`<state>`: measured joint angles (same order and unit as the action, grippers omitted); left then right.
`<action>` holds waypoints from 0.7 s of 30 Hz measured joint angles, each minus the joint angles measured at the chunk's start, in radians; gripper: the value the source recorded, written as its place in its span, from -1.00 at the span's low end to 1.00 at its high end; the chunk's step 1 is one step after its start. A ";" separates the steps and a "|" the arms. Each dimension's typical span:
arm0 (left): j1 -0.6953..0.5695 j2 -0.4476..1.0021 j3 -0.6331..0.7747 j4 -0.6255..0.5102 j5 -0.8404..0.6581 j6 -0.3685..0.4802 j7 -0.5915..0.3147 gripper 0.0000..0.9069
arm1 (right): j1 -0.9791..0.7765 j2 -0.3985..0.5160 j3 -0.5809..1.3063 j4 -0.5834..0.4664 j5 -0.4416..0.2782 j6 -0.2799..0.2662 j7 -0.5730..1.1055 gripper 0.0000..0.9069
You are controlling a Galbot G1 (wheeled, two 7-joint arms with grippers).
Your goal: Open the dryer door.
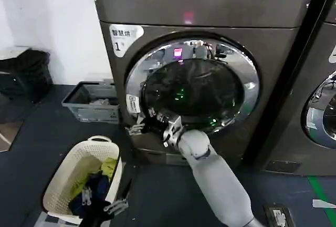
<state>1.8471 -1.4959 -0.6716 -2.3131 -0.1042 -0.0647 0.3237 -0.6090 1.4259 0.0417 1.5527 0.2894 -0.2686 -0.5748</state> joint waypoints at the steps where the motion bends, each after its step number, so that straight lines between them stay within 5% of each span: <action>1: -0.001 0.000 -0.004 0.000 -0.003 0.002 -0.001 1.00 | -0.004 -0.003 -0.001 0.007 0.003 0.000 -0.006 1.00; 21: -0.093 0.047 -0.200 -0.007 -0.191 0.092 -0.035 1.00 | -0.067 -0.097 0.031 0.114 0.107 0.006 -0.233 1.00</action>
<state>1.7540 -1.4493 -0.8712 -2.3202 -0.2951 0.0273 0.2885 -0.6759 1.3289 0.0731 1.6671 0.3962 -0.2625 -0.8079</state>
